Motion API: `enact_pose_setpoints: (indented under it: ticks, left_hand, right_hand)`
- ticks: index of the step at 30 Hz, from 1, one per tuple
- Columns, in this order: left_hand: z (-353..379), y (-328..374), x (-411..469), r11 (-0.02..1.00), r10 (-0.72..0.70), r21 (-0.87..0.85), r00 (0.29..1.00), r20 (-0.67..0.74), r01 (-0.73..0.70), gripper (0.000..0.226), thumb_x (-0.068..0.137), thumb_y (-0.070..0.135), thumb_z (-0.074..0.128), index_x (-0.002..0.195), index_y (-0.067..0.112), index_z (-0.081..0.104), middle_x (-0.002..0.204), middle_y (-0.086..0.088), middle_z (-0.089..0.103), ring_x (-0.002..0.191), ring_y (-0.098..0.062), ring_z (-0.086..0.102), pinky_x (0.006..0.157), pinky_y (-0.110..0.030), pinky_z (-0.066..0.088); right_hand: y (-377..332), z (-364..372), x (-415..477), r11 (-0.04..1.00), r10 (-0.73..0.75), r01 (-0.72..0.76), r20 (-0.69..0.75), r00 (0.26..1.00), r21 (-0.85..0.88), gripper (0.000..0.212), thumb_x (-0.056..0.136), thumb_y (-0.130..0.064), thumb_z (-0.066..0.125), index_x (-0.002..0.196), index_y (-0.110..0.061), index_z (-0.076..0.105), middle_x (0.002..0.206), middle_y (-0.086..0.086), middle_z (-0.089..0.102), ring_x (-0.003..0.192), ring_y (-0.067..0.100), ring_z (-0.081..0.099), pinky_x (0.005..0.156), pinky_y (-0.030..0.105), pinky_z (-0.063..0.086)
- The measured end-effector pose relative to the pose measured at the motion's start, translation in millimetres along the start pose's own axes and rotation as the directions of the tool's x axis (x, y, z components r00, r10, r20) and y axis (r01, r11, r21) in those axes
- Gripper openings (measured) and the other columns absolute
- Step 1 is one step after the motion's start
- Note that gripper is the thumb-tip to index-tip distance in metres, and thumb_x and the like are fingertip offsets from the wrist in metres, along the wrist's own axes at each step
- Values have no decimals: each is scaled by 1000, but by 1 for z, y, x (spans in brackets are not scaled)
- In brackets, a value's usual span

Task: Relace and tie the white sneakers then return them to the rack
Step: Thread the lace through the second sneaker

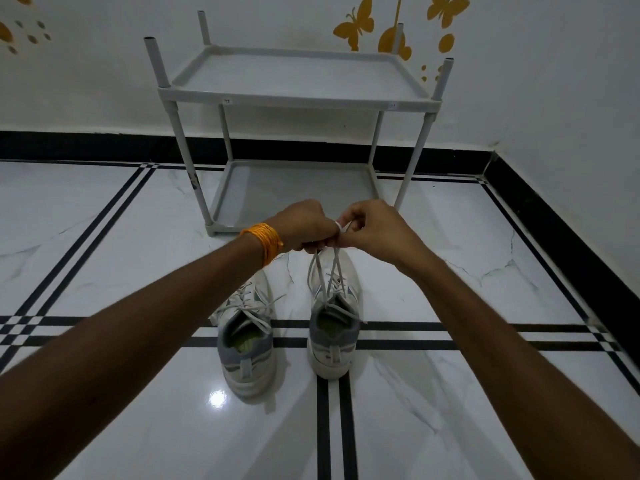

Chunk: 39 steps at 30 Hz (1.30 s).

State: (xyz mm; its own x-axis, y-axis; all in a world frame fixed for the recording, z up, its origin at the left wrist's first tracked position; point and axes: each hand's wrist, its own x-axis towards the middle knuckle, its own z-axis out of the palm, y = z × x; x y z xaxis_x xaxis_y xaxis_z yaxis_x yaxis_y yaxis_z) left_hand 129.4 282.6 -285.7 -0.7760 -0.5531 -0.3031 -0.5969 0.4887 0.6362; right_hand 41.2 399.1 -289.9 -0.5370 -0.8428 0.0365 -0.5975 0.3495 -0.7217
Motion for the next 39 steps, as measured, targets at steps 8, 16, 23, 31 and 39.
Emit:
enact_pose_setpoints:
  ticks: [8,16,23,31,39]
  left_hand:
    - [-19,-8,-6,985,-72,-143,982,176,98,16,87,23,58,84,10,66,72,0,69,58,-10,61,41,-15,32]
    - [8,-18,-11,974,217,-66,976,30,-214,30,66,13,83,85,12,60,77,-1,64,68,-14,59,58,-25,49]
    - [47,-25,-2,844,535,342,686,-493,-413,17,74,9,65,71,16,50,61,0,56,54,-16,48,50,-24,34]
    - [43,-53,-4,557,830,640,387,-402,-529,19,91,22,60,97,5,67,78,-10,70,65,-20,65,58,-29,55]
    - [39,-34,-11,861,477,3,807,-349,-508,18,86,17,63,72,10,71,63,-7,68,52,-14,61,49,-22,49]
  right_hand:
    - [-2,2,4,968,-42,41,5,999,-247,20,80,-20,74,71,-3,70,66,7,68,59,20,63,58,34,51]
    - [-34,-23,-4,772,50,-109,111,993,626,25,93,-20,57,70,-12,55,59,-3,43,48,9,40,42,19,29]
    - [-56,-42,7,528,21,16,-32,999,849,19,98,-14,50,87,-4,61,68,4,56,59,12,59,53,20,51]
    - [5,-19,32,-163,462,-93,159,873,982,10,95,4,51,99,9,58,88,19,56,101,30,63,60,31,62]
    - [39,22,20,30,589,-387,296,752,922,20,91,6,53,110,10,55,119,28,55,113,34,60,93,34,55]
